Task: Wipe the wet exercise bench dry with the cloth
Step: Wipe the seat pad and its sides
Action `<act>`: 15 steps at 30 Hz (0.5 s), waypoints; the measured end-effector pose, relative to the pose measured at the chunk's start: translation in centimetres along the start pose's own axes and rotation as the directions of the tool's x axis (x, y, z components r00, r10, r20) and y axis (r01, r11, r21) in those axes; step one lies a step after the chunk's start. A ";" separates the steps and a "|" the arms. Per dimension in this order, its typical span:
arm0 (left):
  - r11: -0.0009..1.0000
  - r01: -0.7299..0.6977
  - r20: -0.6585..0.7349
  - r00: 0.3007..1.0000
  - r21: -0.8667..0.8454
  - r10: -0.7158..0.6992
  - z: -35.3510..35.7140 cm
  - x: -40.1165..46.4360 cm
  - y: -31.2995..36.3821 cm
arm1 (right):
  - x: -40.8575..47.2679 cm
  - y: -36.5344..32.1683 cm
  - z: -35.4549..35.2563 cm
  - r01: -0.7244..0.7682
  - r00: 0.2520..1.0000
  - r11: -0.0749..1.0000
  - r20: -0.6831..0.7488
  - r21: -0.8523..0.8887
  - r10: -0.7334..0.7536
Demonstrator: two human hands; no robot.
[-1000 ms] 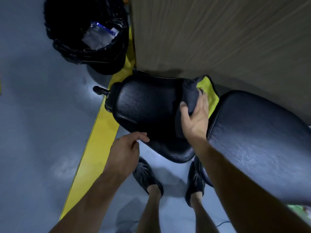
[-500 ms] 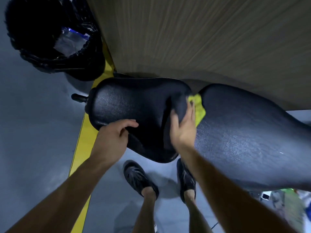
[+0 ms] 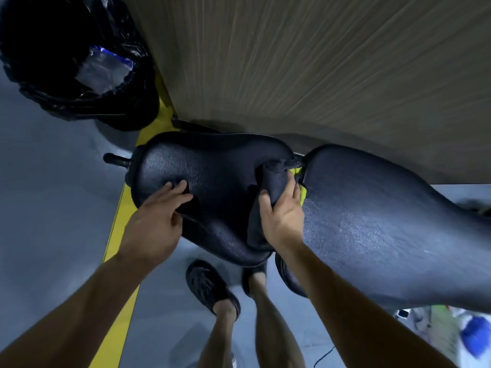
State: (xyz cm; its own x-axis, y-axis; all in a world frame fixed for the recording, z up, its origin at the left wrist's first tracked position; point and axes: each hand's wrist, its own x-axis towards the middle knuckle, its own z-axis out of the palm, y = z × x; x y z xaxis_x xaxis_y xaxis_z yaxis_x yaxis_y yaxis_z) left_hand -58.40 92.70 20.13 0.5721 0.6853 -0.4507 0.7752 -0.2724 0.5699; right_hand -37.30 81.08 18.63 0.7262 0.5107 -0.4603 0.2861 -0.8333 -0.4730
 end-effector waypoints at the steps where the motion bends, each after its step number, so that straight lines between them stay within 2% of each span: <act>1: 1.000 -0.002 0.001 1.000 -0.005 0.002 0.0 -0.1 0.0 | 0.8 -0.3 -0.1 -0.028 1.000 1.000 -0.006 -0.014 0.027; 6: 1.000 -0.012 -0.033 0.999 -0.018 0.011 0.1 0.2 -0.2 | 4.5 -2.2 -0.8 -0.160 0.986 0.986 -0.061 -0.041 0.157; 11: 0.999 0.024 -0.024 0.999 -0.032 -0.025 0.0 0.3 0.0 | 8.3 -5.2 -2.6 -0.255 0.966 0.959 0.019 -0.122 0.259; 15: 0.998 0.038 -0.018 0.999 -0.059 -0.039 0.3 0.5 -0.3 | 12.1 -6.2 -4.0 -0.269 0.959 0.963 0.087 -0.008 0.269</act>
State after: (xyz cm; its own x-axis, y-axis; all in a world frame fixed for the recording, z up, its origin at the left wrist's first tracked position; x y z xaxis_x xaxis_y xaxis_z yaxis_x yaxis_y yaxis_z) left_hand -58.23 92.91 19.55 0.5365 0.7074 -0.4601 0.7792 -0.2059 0.5920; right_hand -27.77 91.62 19.01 0.7189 0.2844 -0.6343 0.0855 -0.9417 -0.3253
